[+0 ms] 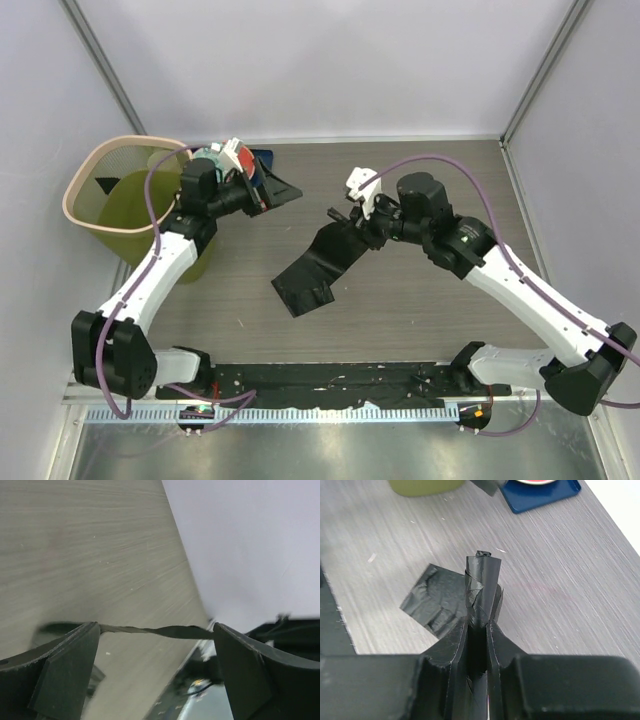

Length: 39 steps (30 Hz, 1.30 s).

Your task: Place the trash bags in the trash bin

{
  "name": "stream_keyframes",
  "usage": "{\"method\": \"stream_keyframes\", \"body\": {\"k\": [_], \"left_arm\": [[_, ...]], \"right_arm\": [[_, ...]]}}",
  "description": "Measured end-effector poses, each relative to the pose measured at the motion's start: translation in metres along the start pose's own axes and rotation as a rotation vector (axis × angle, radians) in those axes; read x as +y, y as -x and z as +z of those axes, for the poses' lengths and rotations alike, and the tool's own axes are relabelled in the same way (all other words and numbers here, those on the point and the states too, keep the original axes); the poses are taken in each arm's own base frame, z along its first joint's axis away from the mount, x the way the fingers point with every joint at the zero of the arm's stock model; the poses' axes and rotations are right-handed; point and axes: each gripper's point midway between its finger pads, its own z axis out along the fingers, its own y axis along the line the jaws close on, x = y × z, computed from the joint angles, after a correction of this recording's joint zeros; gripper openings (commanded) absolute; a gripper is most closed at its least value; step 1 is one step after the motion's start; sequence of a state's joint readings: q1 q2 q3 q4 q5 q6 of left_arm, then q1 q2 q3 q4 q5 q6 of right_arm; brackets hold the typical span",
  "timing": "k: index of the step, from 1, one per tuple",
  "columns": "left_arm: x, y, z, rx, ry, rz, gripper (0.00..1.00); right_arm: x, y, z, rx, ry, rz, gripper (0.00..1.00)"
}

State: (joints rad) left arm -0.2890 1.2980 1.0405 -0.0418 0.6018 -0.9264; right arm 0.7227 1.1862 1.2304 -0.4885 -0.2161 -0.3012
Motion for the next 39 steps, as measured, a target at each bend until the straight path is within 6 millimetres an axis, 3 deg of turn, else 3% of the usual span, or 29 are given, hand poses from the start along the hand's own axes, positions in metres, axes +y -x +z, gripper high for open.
{"method": "stream_keyframes", "body": {"k": [1, 3, 8, 12, 17, 19, 20, 22, 23, 29, 33, 39], "left_arm": [[0.004, 0.004, -0.005, 0.003, -0.016, 0.087, 1.00], [0.001, -0.006, -0.010, 0.056, -0.088, 0.267, 1.00], [-0.011, -0.059, -0.028, 0.195, -0.329, 0.658, 1.00], [-0.030, -0.082, -0.029, 0.226, -0.479, 0.852, 1.00], [-0.054, -0.101, -0.019, 0.230, -0.585, 0.951, 0.99], [-0.061, -0.105, -0.013, 0.230, -0.611, 0.964, 0.89], [-0.062, -0.106, -0.010, 0.234, -0.619, 0.964, 0.62], [-0.062, -0.109, -0.006, 0.245, -0.628, 0.956, 0.27], [-0.061, -0.110, -0.005, 0.252, -0.632, 0.948, 0.01], [-0.060, -0.124, -0.011, 0.296, -0.688, 0.973, 0.00], [-0.057, -0.137, -0.019, 0.311, -0.719, 1.039, 0.00], [0.007, -0.169, -0.020, 0.473, -0.587, 0.948, 0.00]], "right_arm": [[0.004, 0.004, -0.004, -0.018, 0.024, 0.011, 0.01], [0.011, 0.015, -0.011, -0.055, 0.069, 0.035, 0.01], [0.024, 0.045, -0.024, -0.145, 0.177, 0.089, 0.01], [0.037, 0.058, -0.031, -0.184, 0.257, 0.121, 0.01], [0.052, 0.064, -0.036, -0.201, 0.342, 0.154, 0.01], [0.056, 0.067, -0.037, -0.210, 0.364, 0.160, 0.01], [0.057, 0.067, -0.038, -0.212, 0.373, 0.165, 0.01], [0.058, 0.069, -0.040, -0.219, 0.380, 0.168, 0.01], [0.059, 0.070, -0.041, -0.223, 0.380, 0.170, 0.01], [0.048, 0.077, -0.049, -0.254, 0.328, 0.188, 0.01], [0.026, 0.074, -0.050, -0.248, 0.284, 0.307, 0.01], [-0.026, 0.107, -0.073, -0.417, 0.184, 0.411, 0.01]]}}
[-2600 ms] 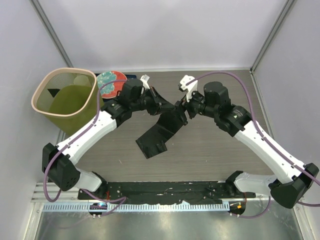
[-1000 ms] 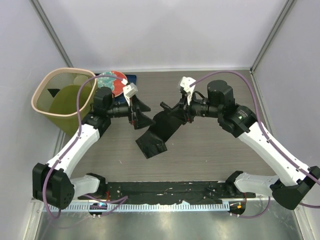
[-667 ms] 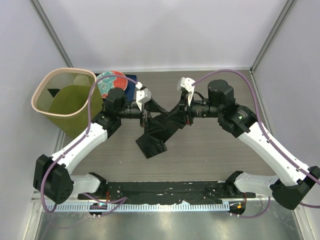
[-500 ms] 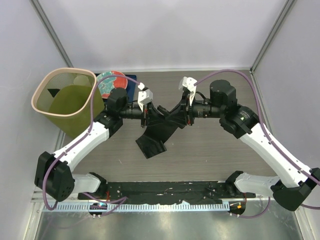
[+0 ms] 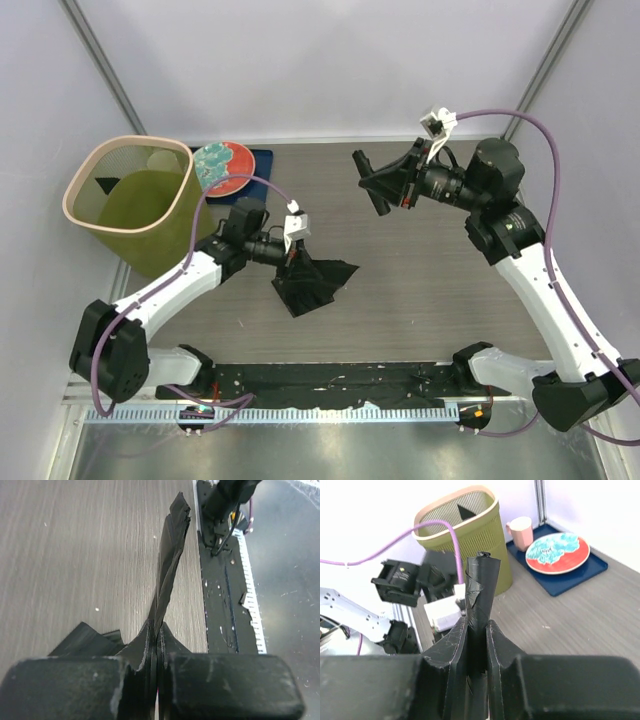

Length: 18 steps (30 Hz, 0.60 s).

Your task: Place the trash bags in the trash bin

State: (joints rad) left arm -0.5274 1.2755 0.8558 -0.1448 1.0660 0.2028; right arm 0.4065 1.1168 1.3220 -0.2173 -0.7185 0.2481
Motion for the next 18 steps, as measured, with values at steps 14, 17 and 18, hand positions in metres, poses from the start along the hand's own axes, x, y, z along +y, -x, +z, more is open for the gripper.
{"method": "stream_keyframes", "body": {"k": [14, 17, 18], "left_arm": [[0.039, 0.091, -0.042, -0.174, 0.245, -0.213, 0.82], [0.043, 0.161, -0.052, -0.383, 0.250, -0.230, 0.82], [0.043, 0.177, -0.053, -0.433, 0.241, -0.241, 0.82]], "right_arm": [[-0.036, -0.030, 0.001, 0.038, -0.083, 0.017, 0.01], [-0.036, -0.049, 0.006, 0.066, -0.044, 0.090, 0.01], [-0.035, -0.051, 0.009, 0.068, -0.027, 0.108, 0.01]]}}
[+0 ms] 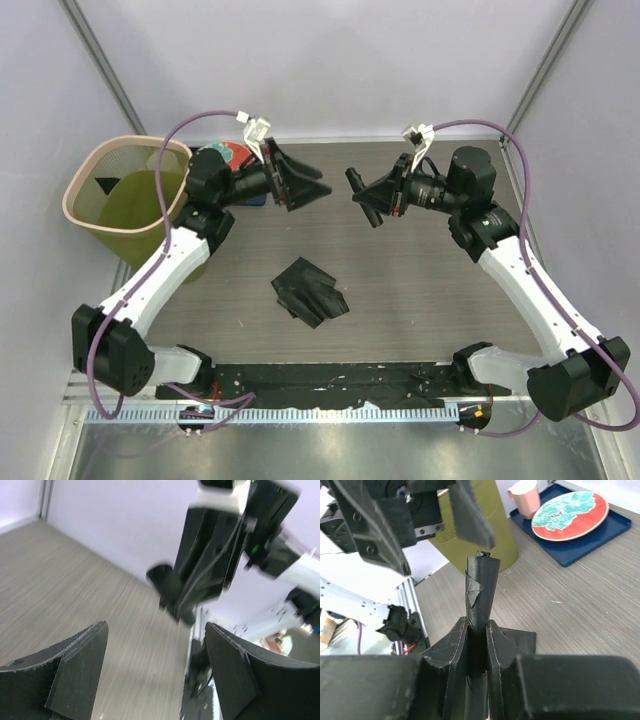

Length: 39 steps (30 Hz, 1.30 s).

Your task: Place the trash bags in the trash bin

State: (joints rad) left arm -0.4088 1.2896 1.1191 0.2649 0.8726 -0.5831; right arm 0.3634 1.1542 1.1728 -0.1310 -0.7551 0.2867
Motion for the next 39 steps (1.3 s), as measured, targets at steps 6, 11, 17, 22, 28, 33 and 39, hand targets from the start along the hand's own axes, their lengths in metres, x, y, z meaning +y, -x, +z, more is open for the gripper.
{"method": "stream_keyframes", "body": {"k": [6, 11, 17, 22, 28, 33, 39], "left_arm": [[-0.001, 0.036, 0.036, -0.138, -0.042, -0.164, 0.82], [-0.008, 0.035, 0.062, -0.146, -0.077, -0.251, 0.67], [-0.016, 0.036, 0.074, -0.155, -0.106, -0.295, 0.03], [-0.010, 0.040, 0.077, -0.164, -0.102, -0.289, 0.00], [0.079, 0.040, 0.086, -0.105, 0.177, -0.155, 0.00], [0.211, 0.017, 0.089, 0.114, 0.566, 0.009, 0.00], [0.359, -0.075, 0.060, 0.445, 0.902, -0.001, 0.09]], "right_arm": [[0.010, 0.004, 0.008, -0.049, 0.093, 0.036, 0.01], [0.018, 0.011, 0.011, -0.080, 0.140, 0.060, 0.01], [0.018, 0.017, 0.018, -0.107, 0.160, 0.071, 0.01], [0.009, 0.015, 0.023, -0.110, 0.143, 0.071, 0.69], [-0.044, -0.016, 0.024, 0.023, -0.031, 0.059, 0.77], [-0.107, -0.084, 0.012, 0.273, -0.222, 0.045, 0.76], [-0.118, -0.158, 0.004, 0.548, -0.255, 0.031, 0.74]]}}
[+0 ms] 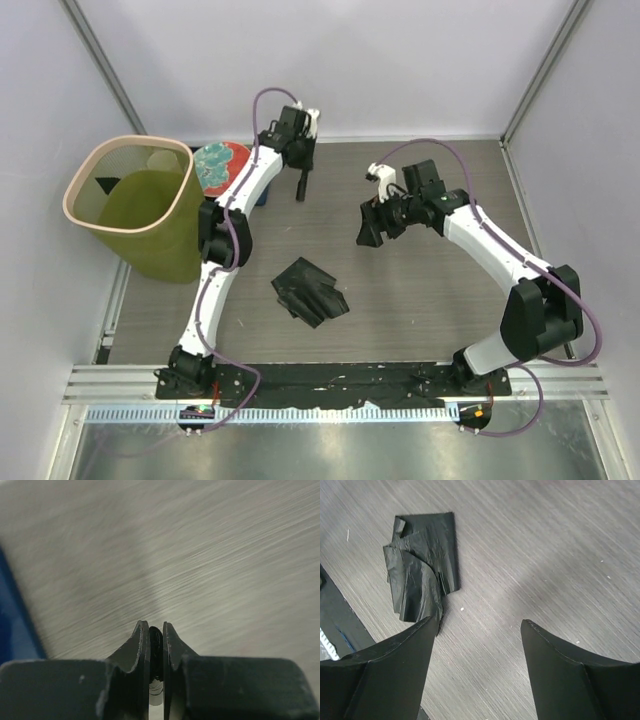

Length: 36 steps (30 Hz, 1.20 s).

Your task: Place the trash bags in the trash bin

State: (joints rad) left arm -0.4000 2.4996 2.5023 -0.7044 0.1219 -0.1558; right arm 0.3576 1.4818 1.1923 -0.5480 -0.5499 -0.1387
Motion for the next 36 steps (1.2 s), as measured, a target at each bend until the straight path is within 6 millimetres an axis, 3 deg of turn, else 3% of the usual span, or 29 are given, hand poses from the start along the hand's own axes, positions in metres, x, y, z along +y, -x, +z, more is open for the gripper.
{"method": "stream_keyframes", "body": {"k": [2, 5, 8, 11, 12, 15, 19, 20, 22, 25, 28, 32, 36], "left_arm": [[0.031, -0.042, 0.021, 0.120, 0.089, 0.016, 0.10], [0.067, -0.084, 0.032, 0.243, 0.196, 0.055, 0.15], [0.084, -0.087, 0.028, 0.264, 0.256, 0.099, 0.17], [0.092, -0.085, 0.028, 0.257, 0.291, 0.134, 0.27], [0.094, -0.085, 0.028, 0.258, 0.302, 0.142, 0.41], [0.101, -0.084, 0.029, 0.253, 0.322, 0.166, 0.61], [0.104, -0.080, 0.031, 0.232, 0.305, 0.151, 0.74], [0.103, -0.080, 0.030, 0.228, 0.293, 0.140, 0.84], [0.098, -0.083, 0.025, 0.231, 0.245, 0.106, 0.86], [0.082, -0.075, 0.005, 0.216, 0.172, 0.041, 0.87], [0.059, -0.040, -0.030, 0.139, 0.097, -0.022, 0.86], [0.021, 0.004, -0.103, 0.022, -0.021, -0.051, 0.86], [-0.011, 0.020, -0.172, -0.055, -0.120, -0.039, 0.86]], "right_arm": [[0.006, -0.009, 0.005, 0.041, 0.004, -0.021, 0.74], [0.018, -0.016, 0.014, 0.079, 0.009, -0.046, 0.74], [0.029, -0.027, 0.029, 0.131, 0.017, -0.067, 0.75], [0.042, -0.044, 0.049, 0.202, 0.023, -0.079, 0.76], [0.046, -0.050, 0.055, 0.225, 0.024, -0.079, 0.76], [0.056, -0.061, 0.069, 0.265, 0.024, -0.071, 0.77], [0.062, -0.063, 0.083, 0.268, 0.004, -0.062, 0.83], [0.064, -0.064, 0.087, 0.268, -0.002, -0.056, 0.83], [0.065, -0.067, 0.096, 0.272, -0.016, -0.058, 0.83], [0.070, -0.074, 0.109, 0.288, -0.027, -0.067, 0.74], [0.077, -0.084, 0.118, 0.315, -0.021, -0.085, 0.69], [0.087, -0.089, 0.119, 0.327, -0.009, -0.123, 0.69], [0.088, -0.107, 0.115, 0.378, -0.009, -0.136, 0.68]]}}
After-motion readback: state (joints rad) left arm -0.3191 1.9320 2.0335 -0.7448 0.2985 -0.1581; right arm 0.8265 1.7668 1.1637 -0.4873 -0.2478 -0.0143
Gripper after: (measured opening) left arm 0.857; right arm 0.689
